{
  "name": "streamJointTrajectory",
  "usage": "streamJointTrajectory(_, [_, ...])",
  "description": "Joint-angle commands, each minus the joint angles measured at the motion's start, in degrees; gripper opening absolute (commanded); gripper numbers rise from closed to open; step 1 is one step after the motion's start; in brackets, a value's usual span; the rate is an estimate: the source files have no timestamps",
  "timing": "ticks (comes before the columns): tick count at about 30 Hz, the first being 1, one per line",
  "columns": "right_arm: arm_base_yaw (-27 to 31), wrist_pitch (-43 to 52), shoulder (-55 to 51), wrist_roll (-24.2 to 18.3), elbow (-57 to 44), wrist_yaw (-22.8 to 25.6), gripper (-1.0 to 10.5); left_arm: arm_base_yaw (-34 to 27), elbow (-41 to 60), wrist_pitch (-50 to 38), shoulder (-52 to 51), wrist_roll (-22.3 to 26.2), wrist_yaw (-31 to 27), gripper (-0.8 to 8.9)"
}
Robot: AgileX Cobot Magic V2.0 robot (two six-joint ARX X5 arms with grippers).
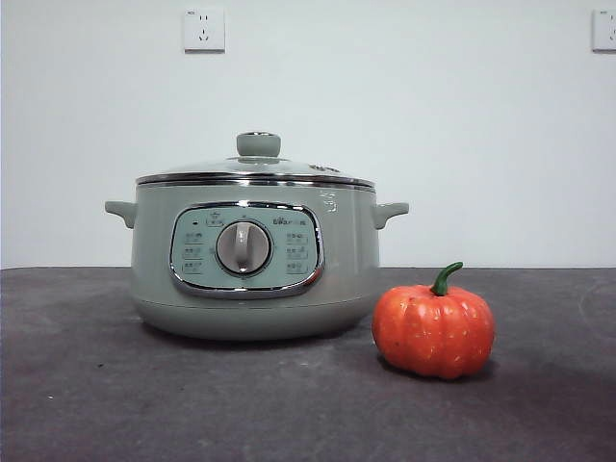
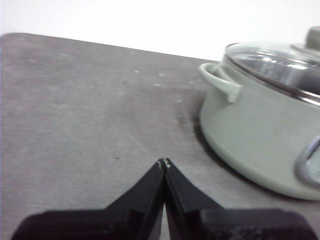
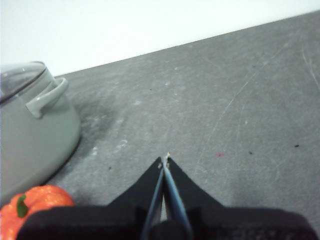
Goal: Pick up the pumpkin,open the lid,put the pumpkin in the pot,close the lid
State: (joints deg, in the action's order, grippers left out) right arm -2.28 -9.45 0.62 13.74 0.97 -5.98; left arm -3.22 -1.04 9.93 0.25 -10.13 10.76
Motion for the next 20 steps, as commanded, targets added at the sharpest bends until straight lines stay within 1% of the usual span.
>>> streamJointTrajectory(1, [-0.2,-0.5,0.1,4.9,0.3,-1.1,-0.1,-0.2,0.2,0.0,-0.1,-3.9,1.6,-0.08])
streamJointTrajectory(3, [-0.2,-0.7,0.2,6.3,1.9,-2.2,-0.1,-0.2,-1.2,0.8,-0.1,-5.3,1.7,-0.08])
streamJointTrajectory(5, [-0.2,-0.9,0.3,6.9,4.0,-3.0,-0.1,-0.2,-3.3,2.3,-0.1,-5.4,1.7,-0.08])
streamJointTrajectory(9, [-0.2,-1.3,2.5,7.2,9.4,-2.9,-0.1,-0.2,-8.4,5.7,0.0,-7.8,1.7,-0.08])
streamJointTrajectory(13, [-0.2,-3.8,7.1,7.1,15.8,-3.1,-0.1,-0.2,-13.6,9.4,0.6,-8.1,1.8,-0.08])
streamJointTrajectory(15, [-0.2,-6.8,10.6,6.0,20.1,-3.7,-0.1,-0.2,-16.6,12.3,1.7,-7.9,3.5,-0.08])
streamJointTrajectory(18, [-0.2,-12.4,16.2,2.2,26.8,-7.7,-0.1,-0.2,-21.0,16.0,4.6,-7.4,7.7,-0.08])
streamJointTrajectory(20, [-0.2,-16.4,19.7,-0.3,31.0,-10.4,-0.1,-0.2,-23.6,17.9,6.7,-6.2,10.5,-0.08])
